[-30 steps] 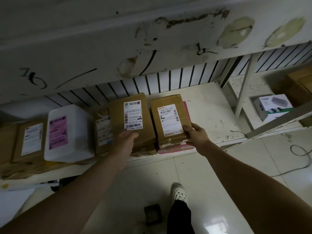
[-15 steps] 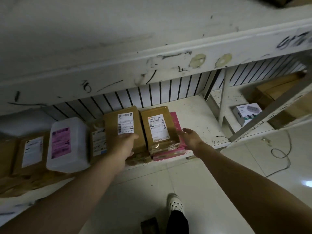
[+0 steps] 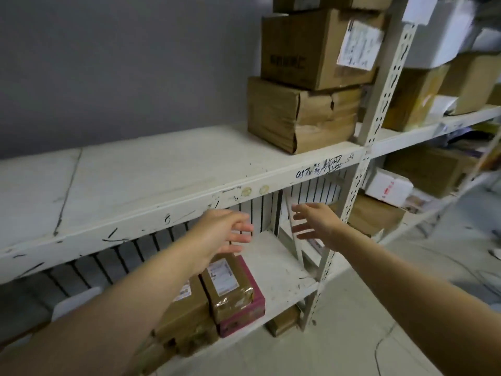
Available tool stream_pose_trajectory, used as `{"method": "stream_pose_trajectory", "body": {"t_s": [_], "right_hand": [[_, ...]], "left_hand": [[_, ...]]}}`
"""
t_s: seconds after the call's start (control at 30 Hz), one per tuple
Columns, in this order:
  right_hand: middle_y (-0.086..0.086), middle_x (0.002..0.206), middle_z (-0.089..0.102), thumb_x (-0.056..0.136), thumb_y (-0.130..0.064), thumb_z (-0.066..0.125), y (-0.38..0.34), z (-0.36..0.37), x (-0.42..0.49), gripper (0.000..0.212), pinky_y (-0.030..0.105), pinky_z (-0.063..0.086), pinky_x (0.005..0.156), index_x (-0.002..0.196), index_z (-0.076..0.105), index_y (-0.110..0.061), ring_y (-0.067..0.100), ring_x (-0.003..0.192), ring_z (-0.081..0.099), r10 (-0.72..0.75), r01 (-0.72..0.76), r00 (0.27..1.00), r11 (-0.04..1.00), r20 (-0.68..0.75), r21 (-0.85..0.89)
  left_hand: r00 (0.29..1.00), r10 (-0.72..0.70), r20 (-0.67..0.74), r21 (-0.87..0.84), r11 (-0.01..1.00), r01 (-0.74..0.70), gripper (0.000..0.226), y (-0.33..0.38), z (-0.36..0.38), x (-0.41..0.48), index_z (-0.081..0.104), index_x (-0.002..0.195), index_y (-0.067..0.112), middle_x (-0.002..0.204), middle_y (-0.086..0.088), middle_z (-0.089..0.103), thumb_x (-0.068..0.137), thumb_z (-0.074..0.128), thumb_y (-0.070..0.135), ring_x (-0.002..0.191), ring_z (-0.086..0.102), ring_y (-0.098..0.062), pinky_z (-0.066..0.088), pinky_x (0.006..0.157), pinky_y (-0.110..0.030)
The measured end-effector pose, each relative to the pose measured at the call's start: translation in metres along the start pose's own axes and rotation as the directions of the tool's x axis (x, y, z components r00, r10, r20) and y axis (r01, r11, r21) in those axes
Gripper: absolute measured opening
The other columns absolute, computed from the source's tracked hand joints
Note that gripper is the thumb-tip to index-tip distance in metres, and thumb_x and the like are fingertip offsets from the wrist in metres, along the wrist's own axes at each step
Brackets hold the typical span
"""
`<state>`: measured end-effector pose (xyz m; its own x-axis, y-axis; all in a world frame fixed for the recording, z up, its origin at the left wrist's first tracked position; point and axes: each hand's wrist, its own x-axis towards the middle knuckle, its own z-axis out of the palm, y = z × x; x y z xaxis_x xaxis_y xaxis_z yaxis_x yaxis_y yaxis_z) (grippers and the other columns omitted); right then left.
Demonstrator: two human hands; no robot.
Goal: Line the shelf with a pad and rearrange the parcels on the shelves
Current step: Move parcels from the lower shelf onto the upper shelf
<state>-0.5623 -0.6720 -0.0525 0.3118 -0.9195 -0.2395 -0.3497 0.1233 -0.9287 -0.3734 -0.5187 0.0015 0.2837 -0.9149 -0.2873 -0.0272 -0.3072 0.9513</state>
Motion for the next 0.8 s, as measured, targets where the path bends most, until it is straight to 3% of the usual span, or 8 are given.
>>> {"method": "stream_pose_trajectory", "body": {"t_s": [0.17, 0.3, 0.5, 0.6, 0.7, 0.8], "right_hand": [[0.013, 0.116, 0.066, 0.101, -0.032, 0.057, -0.061, -0.037, -0.009, 0.036, 0.042, 0.061, 0.082, 0.122, 0.064, -0.004, 0.033, 0.098, 0.071, -0.130, 0.139, 0.987, 0.986, -0.093, 0.095], [0.014, 0.118, 0.065, 0.102, -0.031, 0.057, -0.106, -0.064, 0.006, 0.039, 0.040, 0.059, 0.081, 0.129, 0.061, -0.003, 0.033, 0.101, 0.067, -0.227, 0.266, 0.950, 0.947, -0.214, 0.178], [0.013, 0.112, 0.066, 0.099, -0.038, 0.060, -0.165, -0.104, 0.031, 0.040, 0.036, 0.057, 0.077, 0.126, 0.061, -0.008, 0.026, 0.094, 0.064, -0.316, 0.423, 0.878, 0.865, -0.360, 0.272], [0.007, 0.124, 0.063, 0.097, -0.042, 0.062, -0.195, -0.122, 0.041, 0.050, 0.040, 0.055, 0.095, 0.136, 0.054, -0.013, 0.023, 0.107, 0.061, -0.353, 0.506, 0.820, 0.815, -0.450, 0.284], [0.006, 0.139, 0.054, 0.096, -0.045, 0.062, -0.225, -0.140, 0.048, 0.058, 0.042, 0.053, 0.099, 0.143, 0.044, -0.016, 0.025, 0.122, 0.056, -0.388, 0.560, 0.784, 0.779, -0.485, 0.283], [0.011, 0.131, 0.059, 0.094, -0.049, 0.064, -0.251, -0.156, 0.055, 0.064, 0.038, 0.059, 0.087, 0.143, 0.042, -0.014, 0.027, 0.110, 0.065, -0.374, 0.561, 0.808, 0.725, -0.454, 0.400]], "left_hand": [[0.990, 0.123, -0.063, -0.056, 0.990, -0.126, 0.019, 0.070, -0.006, -0.008, 0.068, 0.110, 0.009, 0.101, -0.012, 0.076, 0.099, 0.059, 0.020, 0.095, 0.074, -0.029, 0.058, 0.091, -0.043], [0.976, 0.172, -0.137, -0.121, 0.975, -0.188, 0.018, 0.113, -0.010, 0.003, 0.068, 0.108, 0.008, 0.102, -0.013, 0.076, 0.099, 0.057, 0.020, 0.096, 0.073, -0.029, 0.058, 0.088, -0.043], [0.975, 0.153, -0.159, -0.247, 0.950, -0.190, 0.017, 0.160, 0.010, 0.043, 0.063, 0.099, 0.012, 0.101, -0.011, 0.072, 0.098, 0.057, 0.027, 0.088, 0.069, -0.027, 0.058, 0.076, -0.040], [0.976, 0.138, -0.170, -0.280, 0.942, -0.182, 0.018, 0.181, 0.030, 0.060, 0.059, 0.097, 0.013, 0.101, -0.011, 0.067, 0.098, 0.057, 0.031, 0.086, 0.066, -0.026, 0.055, 0.073, -0.041], [0.974, 0.151, -0.170, -0.297, 0.934, -0.197, 0.024, 0.204, 0.049, 0.076, 0.057, 0.106, 0.011, 0.104, -0.012, 0.064, 0.098, 0.058, 0.034, 0.090, 0.065, -0.027, 0.055, 0.075, -0.042], [0.966, 0.183, -0.182, -0.295, 0.927, -0.231, 0.036, 0.227, 0.064, 0.088, 0.056, 0.120, 0.010, 0.111, -0.013, 0.063, 0.097, 0.059, 0.038, 0.100, 0.064, -0.029, 0.057, 0.075, -0.042]]}}
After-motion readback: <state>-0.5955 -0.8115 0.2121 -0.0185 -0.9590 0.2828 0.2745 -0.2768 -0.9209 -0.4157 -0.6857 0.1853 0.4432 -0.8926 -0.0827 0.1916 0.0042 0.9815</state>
